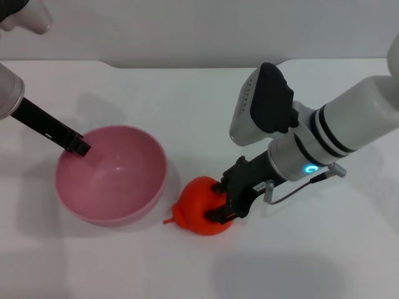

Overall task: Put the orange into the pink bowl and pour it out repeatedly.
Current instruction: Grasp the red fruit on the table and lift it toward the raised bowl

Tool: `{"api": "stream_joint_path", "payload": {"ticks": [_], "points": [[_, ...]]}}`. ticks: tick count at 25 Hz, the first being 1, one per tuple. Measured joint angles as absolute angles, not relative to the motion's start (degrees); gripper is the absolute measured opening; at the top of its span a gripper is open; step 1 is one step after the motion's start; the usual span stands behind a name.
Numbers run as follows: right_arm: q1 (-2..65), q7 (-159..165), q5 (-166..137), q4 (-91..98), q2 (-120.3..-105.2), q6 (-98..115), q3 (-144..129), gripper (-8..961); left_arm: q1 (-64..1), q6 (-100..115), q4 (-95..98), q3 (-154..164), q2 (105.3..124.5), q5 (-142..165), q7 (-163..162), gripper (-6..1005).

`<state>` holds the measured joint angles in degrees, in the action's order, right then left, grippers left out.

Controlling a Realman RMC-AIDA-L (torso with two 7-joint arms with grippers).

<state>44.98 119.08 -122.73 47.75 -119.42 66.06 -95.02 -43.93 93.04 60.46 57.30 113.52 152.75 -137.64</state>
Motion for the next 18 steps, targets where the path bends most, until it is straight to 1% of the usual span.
{"api": "stream_joint_path", "payload": {"ticks": [8, 13, 18], "points": [[43.90, 118.62, -122.16, 48.92, -119.41, 64.28, -96.26, 453, -43.82, 92.80, 60.47, 57.30, 113.90, 152.76, -137.17, 42], [43.85, 118.62, -122.16, 49.33, -119.31, 64.25, -96.25, 218, -43.82, 92.80, 60.47, 57.30, 113.90, 152.76, -137.11, 42], [43.77, 118.74, -122.16, 49.72, -119.20, 64.27, -95.82, 123, -43.70, 92.71, 60.47, 57.30, 113.90, 152.76, -137.02, 42]]}}
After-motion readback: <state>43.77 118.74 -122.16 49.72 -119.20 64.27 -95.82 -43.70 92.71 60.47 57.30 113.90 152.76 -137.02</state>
